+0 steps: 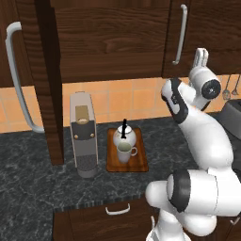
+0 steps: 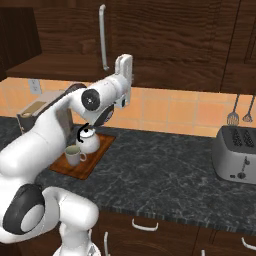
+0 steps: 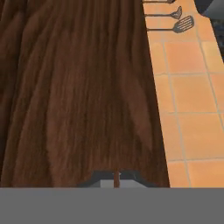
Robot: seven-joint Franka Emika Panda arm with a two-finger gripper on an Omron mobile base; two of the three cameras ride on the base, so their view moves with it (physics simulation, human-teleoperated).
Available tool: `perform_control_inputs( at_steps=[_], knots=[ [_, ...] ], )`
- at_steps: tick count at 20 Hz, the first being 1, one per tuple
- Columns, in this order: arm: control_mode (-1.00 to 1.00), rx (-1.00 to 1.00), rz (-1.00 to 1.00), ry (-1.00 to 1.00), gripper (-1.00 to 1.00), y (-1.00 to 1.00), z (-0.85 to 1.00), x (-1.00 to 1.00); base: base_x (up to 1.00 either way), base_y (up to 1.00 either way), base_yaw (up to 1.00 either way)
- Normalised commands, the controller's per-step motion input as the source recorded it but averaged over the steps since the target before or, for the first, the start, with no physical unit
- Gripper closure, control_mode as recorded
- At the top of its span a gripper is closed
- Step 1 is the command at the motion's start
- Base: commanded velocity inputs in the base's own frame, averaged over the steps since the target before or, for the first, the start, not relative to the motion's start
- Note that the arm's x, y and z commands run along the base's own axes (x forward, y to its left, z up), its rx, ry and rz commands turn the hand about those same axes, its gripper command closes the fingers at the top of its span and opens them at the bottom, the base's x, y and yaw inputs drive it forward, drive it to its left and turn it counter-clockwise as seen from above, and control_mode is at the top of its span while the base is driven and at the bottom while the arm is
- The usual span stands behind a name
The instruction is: Pick the kettle from the counter and place it on the tray. Then pick the mug from the cabinet and place it on the tray. Then close the cabinet doors.
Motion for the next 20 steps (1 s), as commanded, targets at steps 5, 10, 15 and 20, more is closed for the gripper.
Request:
perform_control_inputs(
  at_steps=[5,10,15,20],
  knots=[
    [-1.0,-0.16,0.03,0.35,1.0,-0.51,0.08,0.05,0.0,0.0,0.0],
    [-1.0,-0.05,0.14,0.11,1.0,-0.25,0.0,-0.94,0.0,0.0,0.0],
    [-1.0,-0.01,0.15,-0.01,1.0,-0.11,-0.02,-0.62,0.0,0.0,0.0],
    [-1.0,-0.27,0.15,0.0,1.0,0.45,-0.33,-0.98,0.0,0.0,0.0]
  ],
)
